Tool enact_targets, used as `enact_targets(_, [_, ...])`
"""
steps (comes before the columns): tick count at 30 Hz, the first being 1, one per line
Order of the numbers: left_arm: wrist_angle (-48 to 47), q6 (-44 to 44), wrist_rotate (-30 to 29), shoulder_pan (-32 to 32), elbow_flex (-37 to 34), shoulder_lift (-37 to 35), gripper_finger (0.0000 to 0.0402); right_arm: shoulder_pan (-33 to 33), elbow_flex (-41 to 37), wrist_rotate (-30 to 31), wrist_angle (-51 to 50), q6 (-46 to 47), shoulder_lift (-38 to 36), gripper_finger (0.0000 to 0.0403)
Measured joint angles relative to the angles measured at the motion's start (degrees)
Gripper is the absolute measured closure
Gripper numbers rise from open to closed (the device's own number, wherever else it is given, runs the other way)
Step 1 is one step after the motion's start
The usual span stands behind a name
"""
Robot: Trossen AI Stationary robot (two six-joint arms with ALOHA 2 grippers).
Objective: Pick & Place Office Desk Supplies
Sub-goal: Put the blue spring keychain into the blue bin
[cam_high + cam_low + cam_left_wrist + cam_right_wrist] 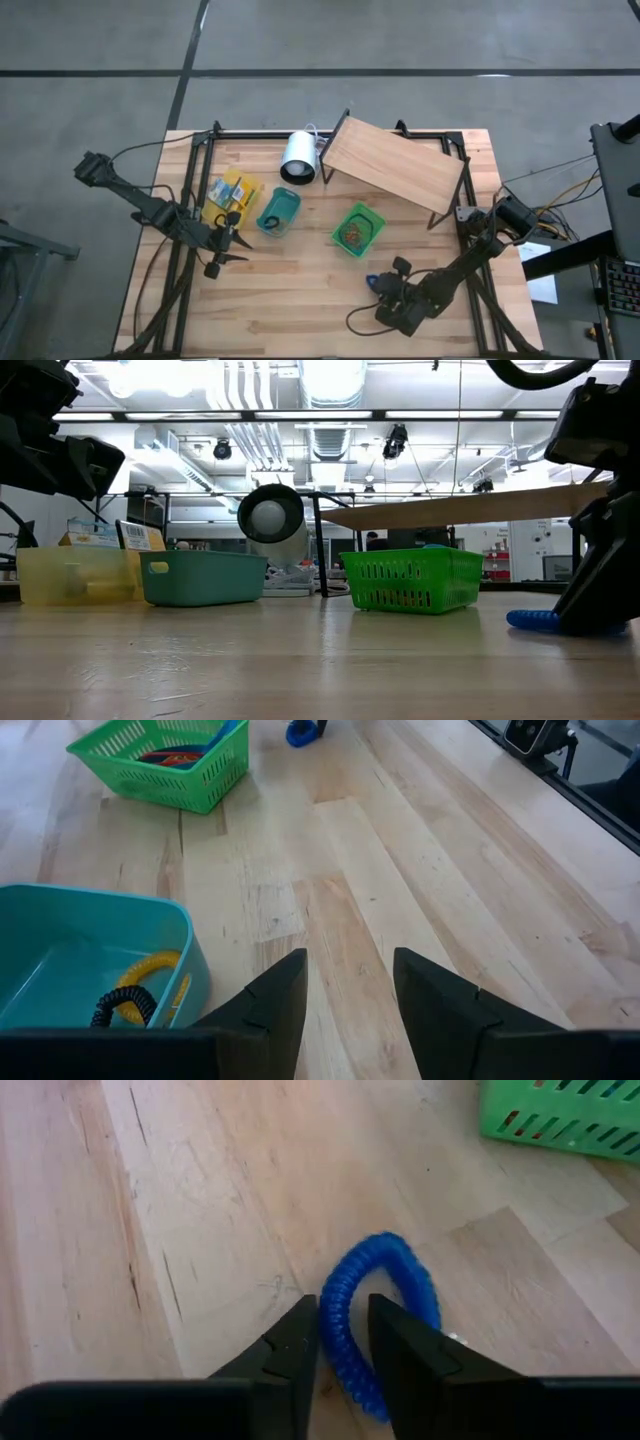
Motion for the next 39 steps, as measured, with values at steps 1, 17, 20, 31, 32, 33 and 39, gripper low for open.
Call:
enact_targets(1, [0.0,0.0,0.0,0.0,0.0,0.0,0.0249,0.0,0.0,-0.1,0.0,0.0,0.0,0.0322])
enact_targets(17, [0.0,0.0,0.0,0.0,0.0,0.0,0.0249,-0.1,0.1,-0.1,0.4,-3.8,-0.2,0.0384])
enact_targets(20, [0.0,0.0,0.0,0.0,0.0,0.0,0.0249,-0.1,0.3,0.5,0.2,-4.6,-0.9,0.0384])
enact_targets(31, [-0.2,0.0,0.0,0.0,0.0,0.0,0.0249,-0.1,6.0,9.1,1.5,-15.3,-6.8,0.0385])
enact_targets(32, [-0.2,0.0,0.0,0.0,0.0,0.0,0.0249,-0.3,6.9,10.4,2.1,-16.6,-7.3,0.0385])
enact_targets(33, [-0.2,0.0,0.0,0.0,0.0,0.0,0.0249,-0.3,7.7,11.6,2.6,-18.3,-7.7,0.0384])
enact_targets(39, [-0.5,0.0,0.0,0.0,0.0,0.0,0.0249,-1.9,11.7,17.1,11.9,-37.4,-7.9,0.038])
